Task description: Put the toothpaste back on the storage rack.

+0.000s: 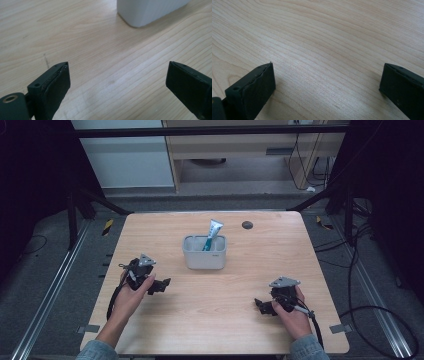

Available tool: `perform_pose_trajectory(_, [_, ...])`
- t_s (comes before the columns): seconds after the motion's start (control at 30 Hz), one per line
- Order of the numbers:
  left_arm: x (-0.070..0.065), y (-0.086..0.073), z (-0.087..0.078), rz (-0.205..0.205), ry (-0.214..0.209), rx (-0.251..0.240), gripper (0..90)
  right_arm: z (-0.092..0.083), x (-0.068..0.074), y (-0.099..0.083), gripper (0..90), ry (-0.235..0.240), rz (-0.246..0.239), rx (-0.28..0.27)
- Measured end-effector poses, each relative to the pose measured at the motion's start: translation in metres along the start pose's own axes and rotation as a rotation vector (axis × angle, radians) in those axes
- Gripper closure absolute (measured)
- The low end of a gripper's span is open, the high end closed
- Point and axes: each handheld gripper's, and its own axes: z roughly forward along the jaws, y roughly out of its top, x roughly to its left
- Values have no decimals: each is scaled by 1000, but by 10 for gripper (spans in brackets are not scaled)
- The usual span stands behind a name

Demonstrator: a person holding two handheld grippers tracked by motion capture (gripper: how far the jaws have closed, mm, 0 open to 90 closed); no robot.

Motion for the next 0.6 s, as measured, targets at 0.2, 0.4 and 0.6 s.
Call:
perform_pose_trajectory(0.2, [11, -20, 2, -24, 4, 5, 58, 0, 0, 0, 4, 0, 0, 0])
perform_pose_trajectory(0.4, [22, -33, 3, -45, 18, 11, 58, 0, 0, 0, 4, 0, 0, 0])
perform_pose_trajectory(0.6, [33, -40, 5, -70, 26, -6, 55, 0, 0, 0, 4, 0, 0, 0])
